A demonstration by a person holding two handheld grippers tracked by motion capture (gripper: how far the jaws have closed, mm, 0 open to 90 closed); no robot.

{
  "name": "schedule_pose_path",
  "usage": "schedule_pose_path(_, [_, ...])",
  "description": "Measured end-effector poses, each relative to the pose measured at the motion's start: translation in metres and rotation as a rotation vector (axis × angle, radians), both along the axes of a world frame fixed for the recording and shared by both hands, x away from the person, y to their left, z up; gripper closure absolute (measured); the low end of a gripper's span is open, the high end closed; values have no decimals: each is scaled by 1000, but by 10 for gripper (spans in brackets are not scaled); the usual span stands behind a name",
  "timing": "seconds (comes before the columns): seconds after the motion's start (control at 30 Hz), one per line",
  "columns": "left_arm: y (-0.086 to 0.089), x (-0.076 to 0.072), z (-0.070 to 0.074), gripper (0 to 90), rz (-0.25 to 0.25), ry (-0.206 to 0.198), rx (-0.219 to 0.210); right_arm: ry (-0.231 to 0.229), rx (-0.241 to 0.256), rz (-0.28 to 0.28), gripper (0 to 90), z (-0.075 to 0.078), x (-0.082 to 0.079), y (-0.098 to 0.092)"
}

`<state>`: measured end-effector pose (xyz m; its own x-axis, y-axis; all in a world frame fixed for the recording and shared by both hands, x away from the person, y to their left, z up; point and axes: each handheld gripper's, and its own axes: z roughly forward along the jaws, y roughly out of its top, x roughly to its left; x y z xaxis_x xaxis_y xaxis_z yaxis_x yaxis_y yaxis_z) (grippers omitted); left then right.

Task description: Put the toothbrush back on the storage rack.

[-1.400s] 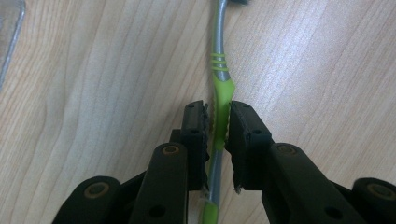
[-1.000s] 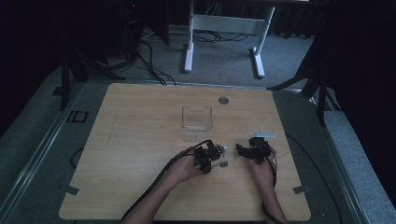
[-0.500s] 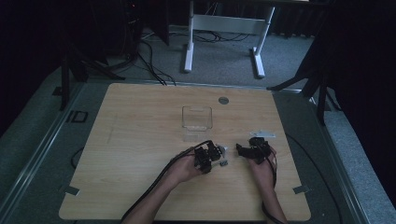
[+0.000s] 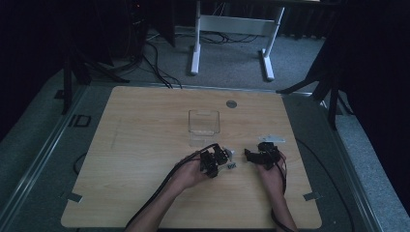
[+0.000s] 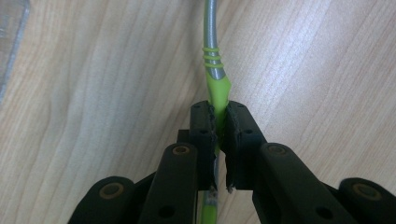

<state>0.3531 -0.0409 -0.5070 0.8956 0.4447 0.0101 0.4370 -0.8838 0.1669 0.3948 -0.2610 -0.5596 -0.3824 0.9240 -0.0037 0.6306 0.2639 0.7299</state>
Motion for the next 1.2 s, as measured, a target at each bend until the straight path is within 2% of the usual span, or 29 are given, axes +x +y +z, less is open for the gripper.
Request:
schedule_pose_path(0.1, [2, 1, 2, 826, 4, -6, 0, 0, 0, 0, 219, 0, 0, 0])
schedule_pose_path(0.43, [10, 3, 12, 826, 55, -36, -40, 0, 0, 0, 220, 0, 0, 0])
schedule_pose_path(0.73, [16, 7, 20, 826, 82, -65, -66, 0, 0, 0, 220, 0, 0, 0])
schedule_pose_path(1.2, [24, 10, 30, 826, 117, -88, -97, 0, 0, 0, 220, 0, 0, 0])
